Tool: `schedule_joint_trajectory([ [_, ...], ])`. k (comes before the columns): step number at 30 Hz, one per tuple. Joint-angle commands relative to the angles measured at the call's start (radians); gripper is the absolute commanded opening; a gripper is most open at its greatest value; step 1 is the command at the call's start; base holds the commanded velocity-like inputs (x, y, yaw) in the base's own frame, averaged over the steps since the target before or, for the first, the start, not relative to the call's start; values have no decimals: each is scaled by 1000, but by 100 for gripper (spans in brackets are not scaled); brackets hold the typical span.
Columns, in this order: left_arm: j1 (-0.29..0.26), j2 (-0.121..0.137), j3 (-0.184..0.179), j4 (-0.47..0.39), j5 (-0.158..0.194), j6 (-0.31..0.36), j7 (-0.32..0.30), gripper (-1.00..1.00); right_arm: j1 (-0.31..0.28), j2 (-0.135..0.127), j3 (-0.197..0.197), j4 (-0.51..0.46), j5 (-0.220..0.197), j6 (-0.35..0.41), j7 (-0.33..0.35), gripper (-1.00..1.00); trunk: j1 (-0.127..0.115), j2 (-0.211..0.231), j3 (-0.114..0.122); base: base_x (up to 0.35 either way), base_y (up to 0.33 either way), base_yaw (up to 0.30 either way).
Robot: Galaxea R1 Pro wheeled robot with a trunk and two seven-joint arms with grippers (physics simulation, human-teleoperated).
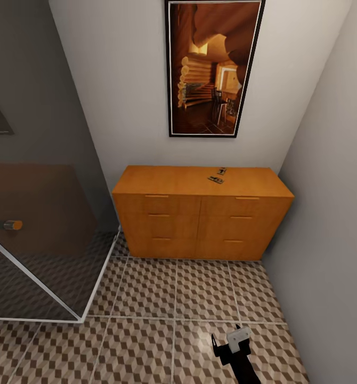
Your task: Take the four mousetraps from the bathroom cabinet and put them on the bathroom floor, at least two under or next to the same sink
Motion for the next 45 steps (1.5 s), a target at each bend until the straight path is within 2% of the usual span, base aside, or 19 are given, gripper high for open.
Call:
schedule_joint_trajectory([
  [1, -1, -4, -5, 3, -1, -4, 6, 100, -1, 1, -2, 1, 10, -2, -8, 100, 1, -2, -2, 0, 0, 0],
  [7, -12, -1, -3, -14, -1, -7, 7, 100, -1, 0, -2, 1, 9, -3, -8, 100, 1, -2, -2, 0, 0, 0],
  [11, -43, 2, -3, -48, -4, 6, 10, 100, -1, 0, -2, 1, 8, -4, -8, 100, 1, -2, -2, 0, 0, 0],
  [12, -95, 8, -3, -68, -5, 59, 11, 100, -1, -1, -2, 1, 8, -5, -8, 100, 1, -2, -2, 0, 0, 0],
  [14, -137, 15, -3, -74, -5, 106, 11, 100, -1, -1, -2, 1, 8, -5, -8, 100, 1, -2, -2, 0, 0, 0],
  [15, -186, 23, -3, -81, -4, 163, 9, 100, -1, -1, -2, 1, 9, -4, -8, 100, 1, -2, -2, 0, 0, 0],
  [19, -285, 37, -1, -103, -3, 289, 9, 100, -1, -1, -3, 1, 9, -3, -8, 100, 1, -2, -2, 0, 0, 0],
  [20, -328, 44, 2, -118, -3, 342, 9, 100, -1, -1, -3, 1, 9, -2, -8, 100, 1, -2, -2, 0, 0, 0],
  [25, -393, 63, 29, -169, -3, 413, 7, 100, -1, -1, -7, 10, 7, 4, -8, 100, 1, -2, -2, 0, 0, 0],
  [28, -407, 73, 56, -186, -3, 424, 6, 100, -1, -1, -10, 33, 4, 6, -8, 100, 1, -2, -2, 0, 0, 0],
  [33, -414, 77, 72, -185, -5, 399, 5, 100, -1, -1, -9, 51, 4, 3, -8, 100, 1, -2, -2, 0, 0, 0],
  [35, -415, 78, 75, -177, -6, 372, 4, 100, -1, -1, -8, 55, 4, 0, -8, 100, 1, -2, -2, 0, 0, 0],
  [36, -416, 79, 76, -148, -7, 308, 1, 100, -1, 0, -6, 58, 4, -9, -8, 100, 1, -2, -2, 0, 0, 0],
  [38, -416, 79, 76, -133, -7, 284, -7, 100, -1, 0, -5, 58, 4, -20, -8, 100, 1, -2, -2, 0, 0, 0],
  [41, -417, 80, 77, -103, -9, 249, -77, 100, -1, 1, -5, 59, 4, -65, -9, 100, 1, -2, -2, 0, 0, 0],
  [45, -417, 80, 77, -96, -9, 243, -121, 100, -1, 1, -6, 60, 3, -76, -10, 100, 1, -2, -2, 0, 0, 0],
])
